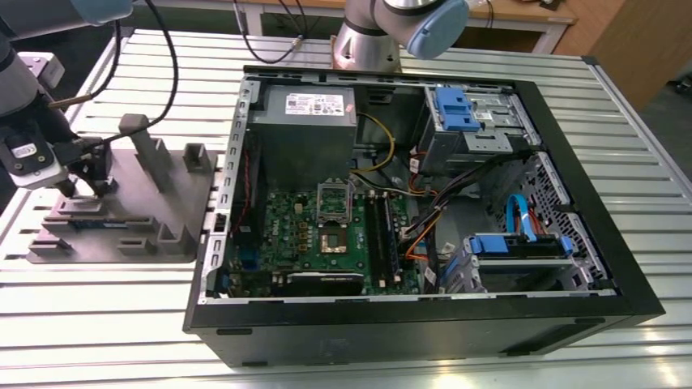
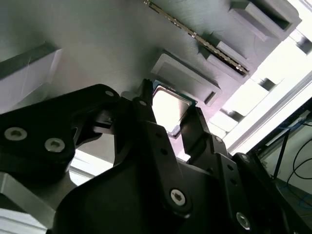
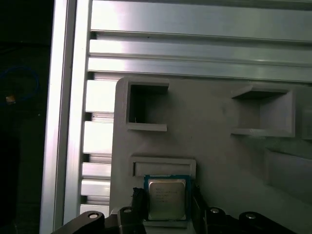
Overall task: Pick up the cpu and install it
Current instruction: 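Pick up the cpu and move it towards the insertion slot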
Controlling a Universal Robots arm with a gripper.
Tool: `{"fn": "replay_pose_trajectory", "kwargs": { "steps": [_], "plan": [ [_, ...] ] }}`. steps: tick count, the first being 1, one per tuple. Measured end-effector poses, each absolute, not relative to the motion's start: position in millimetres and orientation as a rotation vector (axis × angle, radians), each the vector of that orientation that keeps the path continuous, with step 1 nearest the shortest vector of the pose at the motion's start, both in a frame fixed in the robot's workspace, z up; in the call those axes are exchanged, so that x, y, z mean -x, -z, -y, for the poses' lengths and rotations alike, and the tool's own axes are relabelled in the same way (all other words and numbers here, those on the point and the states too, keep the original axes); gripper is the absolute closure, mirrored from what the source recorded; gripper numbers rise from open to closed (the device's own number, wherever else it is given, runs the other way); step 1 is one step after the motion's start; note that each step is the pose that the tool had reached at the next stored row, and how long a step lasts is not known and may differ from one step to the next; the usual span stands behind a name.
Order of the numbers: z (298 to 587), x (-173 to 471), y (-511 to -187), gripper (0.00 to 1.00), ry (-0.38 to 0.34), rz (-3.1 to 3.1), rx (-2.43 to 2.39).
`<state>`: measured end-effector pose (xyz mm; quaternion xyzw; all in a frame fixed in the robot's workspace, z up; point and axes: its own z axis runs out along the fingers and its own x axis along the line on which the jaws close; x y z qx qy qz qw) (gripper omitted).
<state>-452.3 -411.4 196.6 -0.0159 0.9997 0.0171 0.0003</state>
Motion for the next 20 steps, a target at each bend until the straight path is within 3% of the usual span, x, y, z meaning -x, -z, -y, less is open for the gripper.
{"fn": "replay_pose_trajectory", "kwargs": {
  "steps": [20],
  "plan": [
    [411.4,452.3,-283.7,0.53,-0.054,-3.140,0.050]
  ]
}}
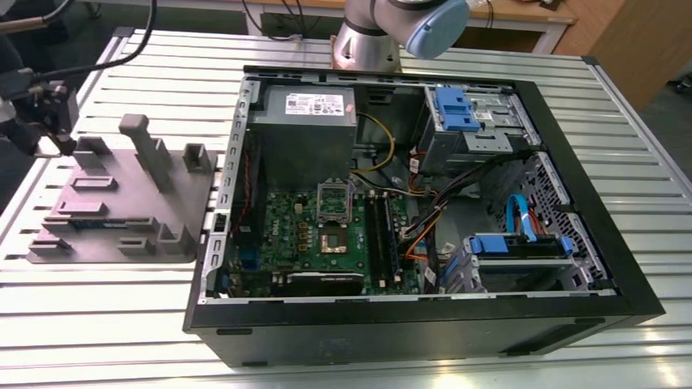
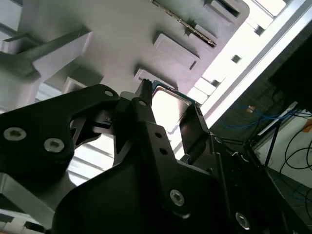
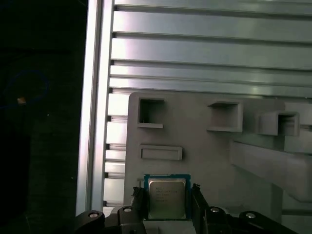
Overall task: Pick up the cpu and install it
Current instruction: 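Pick up the cpu and move it towards the insertion slot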
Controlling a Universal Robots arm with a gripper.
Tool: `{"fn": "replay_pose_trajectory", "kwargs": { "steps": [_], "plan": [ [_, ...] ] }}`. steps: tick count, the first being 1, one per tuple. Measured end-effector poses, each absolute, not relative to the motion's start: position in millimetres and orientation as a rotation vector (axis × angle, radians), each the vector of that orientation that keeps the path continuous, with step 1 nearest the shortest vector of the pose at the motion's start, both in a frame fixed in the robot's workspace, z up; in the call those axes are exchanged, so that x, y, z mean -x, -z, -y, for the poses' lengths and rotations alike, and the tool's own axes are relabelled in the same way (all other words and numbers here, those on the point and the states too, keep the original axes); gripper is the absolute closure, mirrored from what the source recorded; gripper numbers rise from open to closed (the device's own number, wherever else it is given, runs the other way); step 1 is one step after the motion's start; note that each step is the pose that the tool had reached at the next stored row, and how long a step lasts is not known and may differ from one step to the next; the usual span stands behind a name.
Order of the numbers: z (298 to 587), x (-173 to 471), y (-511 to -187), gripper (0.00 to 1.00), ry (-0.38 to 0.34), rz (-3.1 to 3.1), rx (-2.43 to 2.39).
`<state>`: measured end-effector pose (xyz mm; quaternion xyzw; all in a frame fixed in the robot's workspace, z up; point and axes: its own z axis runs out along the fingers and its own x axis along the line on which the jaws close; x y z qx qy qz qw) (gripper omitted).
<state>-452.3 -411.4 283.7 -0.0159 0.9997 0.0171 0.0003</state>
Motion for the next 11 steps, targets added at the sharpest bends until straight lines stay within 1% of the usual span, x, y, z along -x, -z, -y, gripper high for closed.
{"fn": "replay_pose_trajectory", "kwargs": {
  "steps": [11],
  "plan": [
    [411.4,452.3,-333.7,0.53,-0.054,-3.140,0.050]
  ]
}}
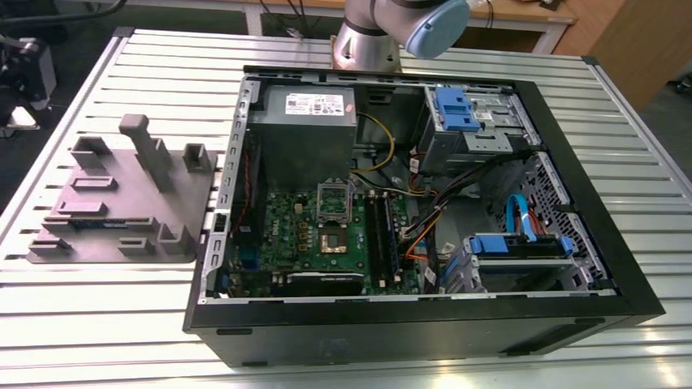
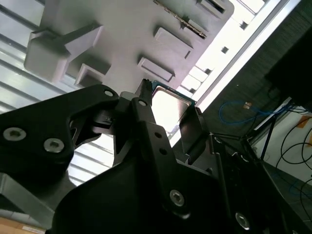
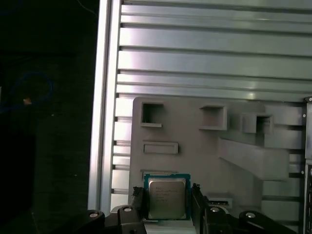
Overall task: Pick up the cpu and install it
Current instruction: 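Pick up the cpu and move it towards the insertion slot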
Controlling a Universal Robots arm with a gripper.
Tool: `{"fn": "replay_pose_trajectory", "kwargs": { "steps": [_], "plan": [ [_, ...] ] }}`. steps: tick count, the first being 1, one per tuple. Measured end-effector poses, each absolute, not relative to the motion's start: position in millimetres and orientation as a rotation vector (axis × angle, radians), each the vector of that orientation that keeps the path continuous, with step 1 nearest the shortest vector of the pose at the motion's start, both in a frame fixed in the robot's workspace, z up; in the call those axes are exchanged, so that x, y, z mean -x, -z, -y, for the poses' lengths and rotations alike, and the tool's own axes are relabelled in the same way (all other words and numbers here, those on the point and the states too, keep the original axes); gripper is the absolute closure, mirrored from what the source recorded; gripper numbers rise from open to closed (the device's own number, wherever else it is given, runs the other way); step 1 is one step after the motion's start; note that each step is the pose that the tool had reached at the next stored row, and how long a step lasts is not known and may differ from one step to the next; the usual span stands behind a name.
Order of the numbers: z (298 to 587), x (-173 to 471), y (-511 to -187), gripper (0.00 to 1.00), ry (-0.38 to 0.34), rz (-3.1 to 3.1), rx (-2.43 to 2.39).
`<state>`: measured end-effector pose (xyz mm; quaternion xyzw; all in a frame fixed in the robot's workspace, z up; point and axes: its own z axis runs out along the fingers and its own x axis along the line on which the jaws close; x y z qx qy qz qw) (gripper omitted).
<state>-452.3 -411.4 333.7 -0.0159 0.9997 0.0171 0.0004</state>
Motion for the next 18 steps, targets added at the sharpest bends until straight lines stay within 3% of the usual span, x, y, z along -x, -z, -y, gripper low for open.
{"fn": "replay_pose_trajectory", "kwargs": {
  "steps": [18],
  "plan": [
    [411.4,452.3,-405.0,0.53,-0.056,-3.140,0.050]
  ]
}}
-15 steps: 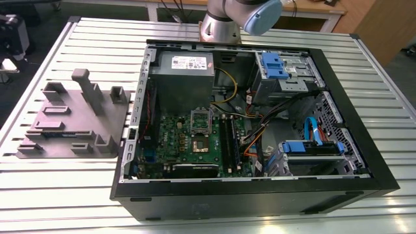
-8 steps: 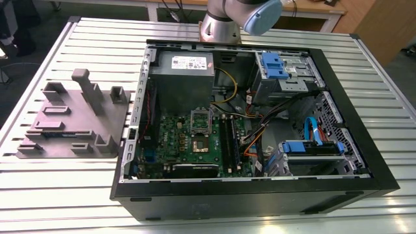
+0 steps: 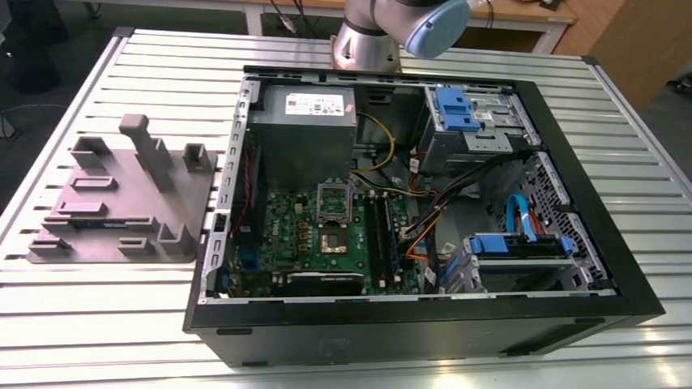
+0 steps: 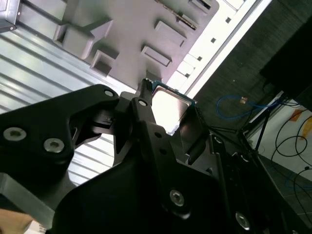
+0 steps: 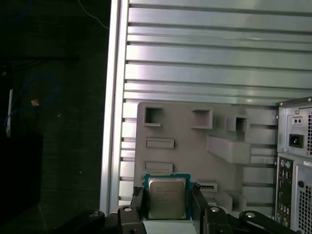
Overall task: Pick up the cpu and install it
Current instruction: 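Pick up the cpu and move it towards the insertion slot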
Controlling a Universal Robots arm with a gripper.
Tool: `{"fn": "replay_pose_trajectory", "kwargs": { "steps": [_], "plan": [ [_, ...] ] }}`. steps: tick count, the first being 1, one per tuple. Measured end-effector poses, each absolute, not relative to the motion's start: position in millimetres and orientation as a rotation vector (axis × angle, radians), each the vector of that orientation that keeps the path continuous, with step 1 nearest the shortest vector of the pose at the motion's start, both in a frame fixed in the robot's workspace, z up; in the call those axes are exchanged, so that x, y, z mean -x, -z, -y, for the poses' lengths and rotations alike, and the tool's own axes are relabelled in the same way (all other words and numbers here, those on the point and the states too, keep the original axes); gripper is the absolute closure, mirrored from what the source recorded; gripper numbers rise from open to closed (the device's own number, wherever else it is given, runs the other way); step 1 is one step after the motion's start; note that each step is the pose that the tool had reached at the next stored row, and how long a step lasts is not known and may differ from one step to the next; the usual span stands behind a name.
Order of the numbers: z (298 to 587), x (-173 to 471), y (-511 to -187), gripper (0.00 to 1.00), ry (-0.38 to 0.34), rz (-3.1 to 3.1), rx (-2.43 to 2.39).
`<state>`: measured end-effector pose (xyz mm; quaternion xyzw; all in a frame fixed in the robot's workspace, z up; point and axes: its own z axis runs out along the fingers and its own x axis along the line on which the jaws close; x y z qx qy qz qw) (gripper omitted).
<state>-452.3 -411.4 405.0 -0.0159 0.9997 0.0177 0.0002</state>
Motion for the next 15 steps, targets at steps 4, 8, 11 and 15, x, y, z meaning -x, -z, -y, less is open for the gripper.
{"fn": "replay_pose_trajectory", "kwargs": {
  "steps": [4,8,11,15],
  "plan": [
    [411.4,452.3,-405.2,0.53,-0.056,-3.140,0.050],
    [411.4,452.3,-405.2,0.53,-0.057,-3.140,0.050],
    [411.5,450.4,-405.2,0.53,-0.057,-3.141,0.050],
    [411.4,444.2,-405.1,0.53,-0.057,-3.140,0.050]
  ]
}}
